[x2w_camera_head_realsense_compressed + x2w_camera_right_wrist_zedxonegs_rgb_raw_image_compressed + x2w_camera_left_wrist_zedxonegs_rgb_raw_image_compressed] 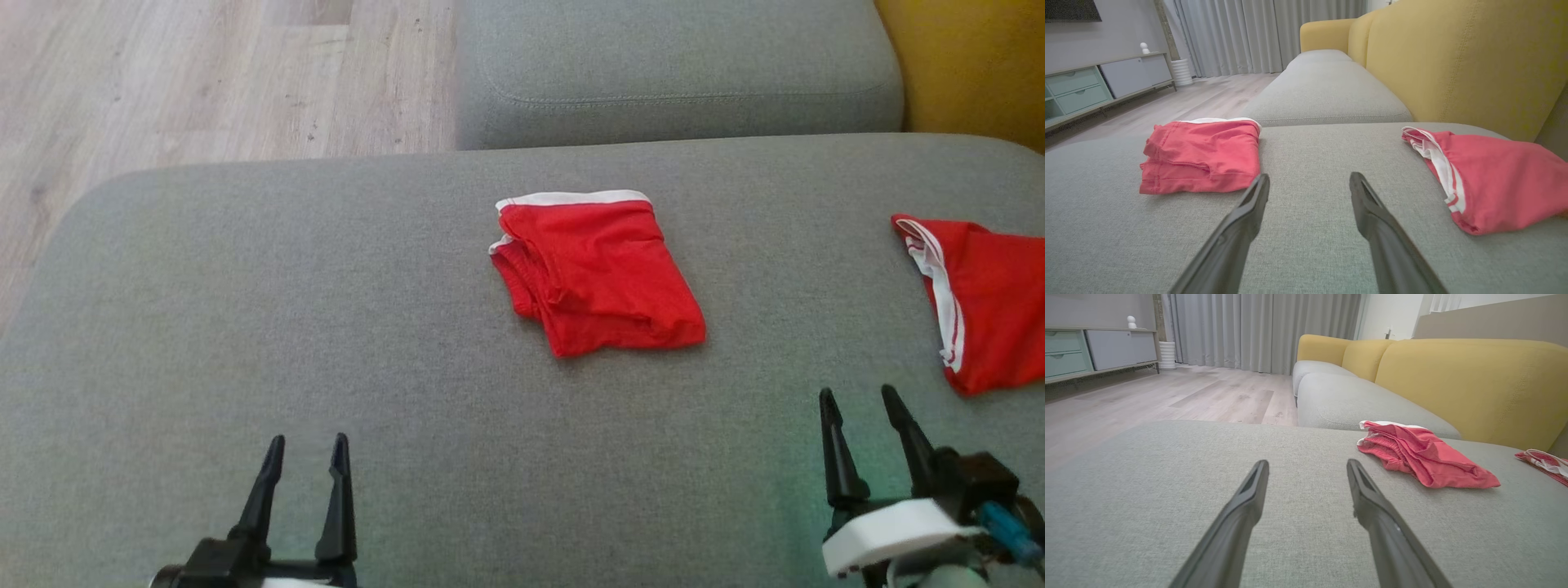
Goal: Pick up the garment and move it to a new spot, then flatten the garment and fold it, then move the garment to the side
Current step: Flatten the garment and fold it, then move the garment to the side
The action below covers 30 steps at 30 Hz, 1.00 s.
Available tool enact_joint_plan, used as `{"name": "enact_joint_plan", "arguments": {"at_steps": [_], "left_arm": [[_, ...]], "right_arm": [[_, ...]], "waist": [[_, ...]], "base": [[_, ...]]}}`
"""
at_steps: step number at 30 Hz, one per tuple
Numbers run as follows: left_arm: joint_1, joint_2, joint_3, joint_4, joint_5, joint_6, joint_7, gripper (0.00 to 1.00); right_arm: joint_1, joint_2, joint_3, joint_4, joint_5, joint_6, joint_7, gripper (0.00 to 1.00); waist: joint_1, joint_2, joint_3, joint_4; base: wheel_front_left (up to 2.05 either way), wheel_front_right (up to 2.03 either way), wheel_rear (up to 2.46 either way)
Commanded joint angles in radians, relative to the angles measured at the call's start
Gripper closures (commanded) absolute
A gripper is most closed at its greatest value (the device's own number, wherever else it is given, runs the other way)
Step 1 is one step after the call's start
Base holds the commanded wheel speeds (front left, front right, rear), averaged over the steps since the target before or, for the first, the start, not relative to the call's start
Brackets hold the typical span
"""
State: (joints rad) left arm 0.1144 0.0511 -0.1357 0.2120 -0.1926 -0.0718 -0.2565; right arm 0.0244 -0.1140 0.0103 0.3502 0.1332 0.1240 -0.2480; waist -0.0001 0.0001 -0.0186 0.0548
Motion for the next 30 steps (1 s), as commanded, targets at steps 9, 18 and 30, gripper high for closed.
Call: {"name": "enact_joint_plan", "arguments": {"at_steps": [9,18,30], "left_arm": [[-0.014,-0.001,0.052,-0.037,0.002,0.002,-0.005,0.00],[-0.062,-0.001,0.007,-0.042,-0.008,-0.007,-0.005,0.00],[-0.148,-0.001,-0.143,-0.021,-0.060,-0.006,-0.005,0.00]], "right_arm": [[0.015,0.024,-0.013,-0.042,0.010,0.007,-0.014,0.00],[-0.234,-0.010,0.033,-0.046,0.256,0.007,0.219,0.00],[-0.578,-0.107,0.045,0.221,0.391,0.007,0.603,0.00]], "waist": [[0.0001,-0.0001,0.003,-0.008],[0.0001,-0.0001,0.096,0.043],[0.0001,-0.0001,0.225,0.226]], "base": [[0.00,0.00,0.00],[0.00,0.00,0.00],[0.00,0.00,0.00]]}}
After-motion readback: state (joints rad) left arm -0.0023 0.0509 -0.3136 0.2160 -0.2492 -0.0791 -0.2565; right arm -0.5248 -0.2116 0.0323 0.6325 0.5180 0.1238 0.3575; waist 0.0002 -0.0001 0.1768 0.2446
